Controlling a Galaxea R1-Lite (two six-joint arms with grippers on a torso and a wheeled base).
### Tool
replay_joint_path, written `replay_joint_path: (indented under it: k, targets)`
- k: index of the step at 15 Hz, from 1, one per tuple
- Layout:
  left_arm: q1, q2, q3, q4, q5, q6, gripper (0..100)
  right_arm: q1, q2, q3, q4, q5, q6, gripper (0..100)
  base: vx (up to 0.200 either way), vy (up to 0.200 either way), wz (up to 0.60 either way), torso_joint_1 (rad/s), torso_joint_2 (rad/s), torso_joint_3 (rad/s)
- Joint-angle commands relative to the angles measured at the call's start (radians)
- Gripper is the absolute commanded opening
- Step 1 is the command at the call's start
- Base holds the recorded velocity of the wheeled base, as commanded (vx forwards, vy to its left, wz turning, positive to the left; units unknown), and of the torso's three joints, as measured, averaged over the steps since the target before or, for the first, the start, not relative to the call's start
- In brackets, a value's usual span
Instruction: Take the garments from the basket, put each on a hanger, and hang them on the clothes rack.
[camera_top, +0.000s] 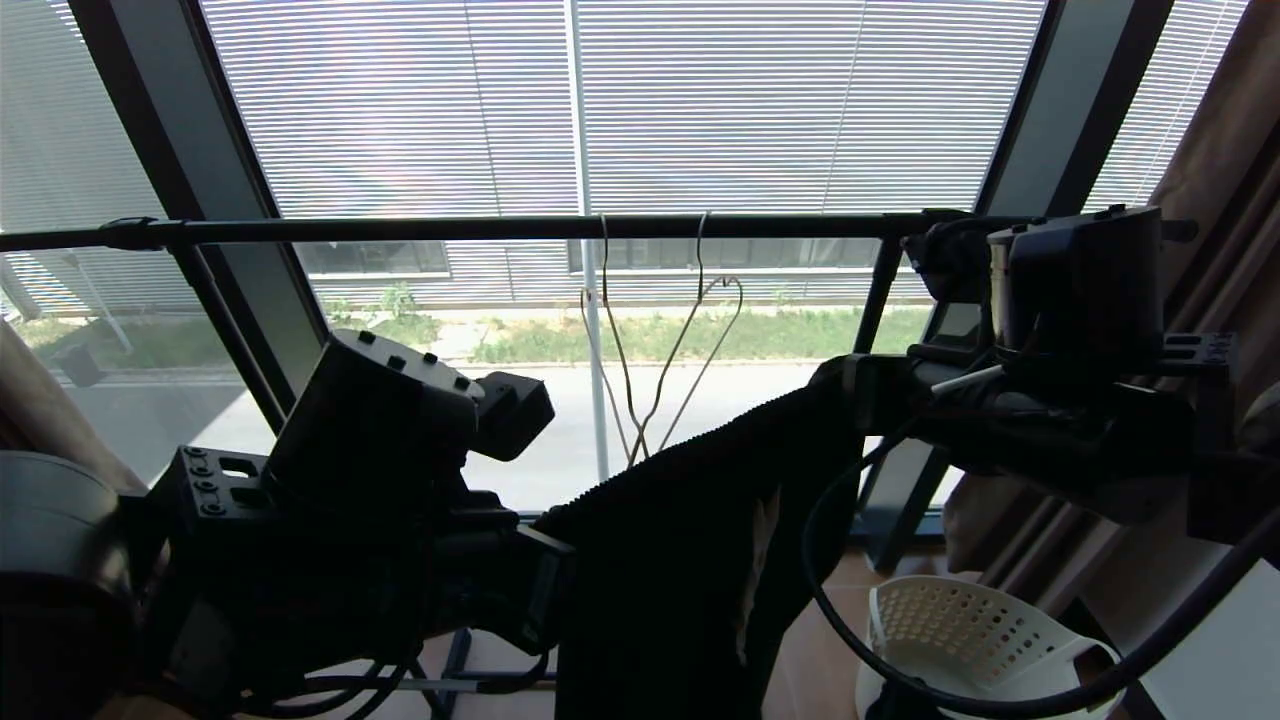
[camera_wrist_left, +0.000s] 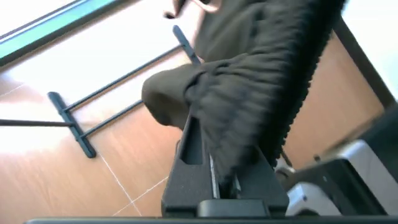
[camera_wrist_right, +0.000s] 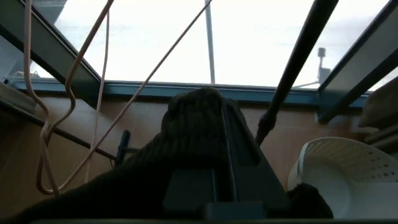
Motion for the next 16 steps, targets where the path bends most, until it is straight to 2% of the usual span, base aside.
replay_joint_path:
  k: [1,3,5,7,16]
  targets:
    - [0.067,0.012,-0.077,0.000,0.000,-0.002,0,-0.004,-0.172,0.101,0.065,-0.004,-0.004,0,0.000,0.000,0.00,0.000,0.00,0.000]
    - [0.067,0.059,-0.174,0.003,0.006,0.000,0,0.019,-0.206,0.119,0.157,-0.002,-0.017,0,0.000,0.000,0.00,0.000,0.00,0.000]
    - [0.066,0.088,-0.218,0.006,0.019,-0.002,0,0.024,-0.203,0.136,0.200,0.004,-0.044,0,0.000,0.000,0.00,0.000,0.00,0.000]
    - [0.063,0.105,-0.231,0.006,0.032,-0.002,0,0.025,-0.183,0.155,0.194,0.004,-0.077,0,0.000,0.000,0.00,0.000,0.00,0.000]
    - [0.053,0.108,-0.249,0.010,0.063,0.004,0,0.025,-0.151,0.165,0.190,0.004,-0.081,0,0.000,0.000,0.00,0.000,0.00,0.000]
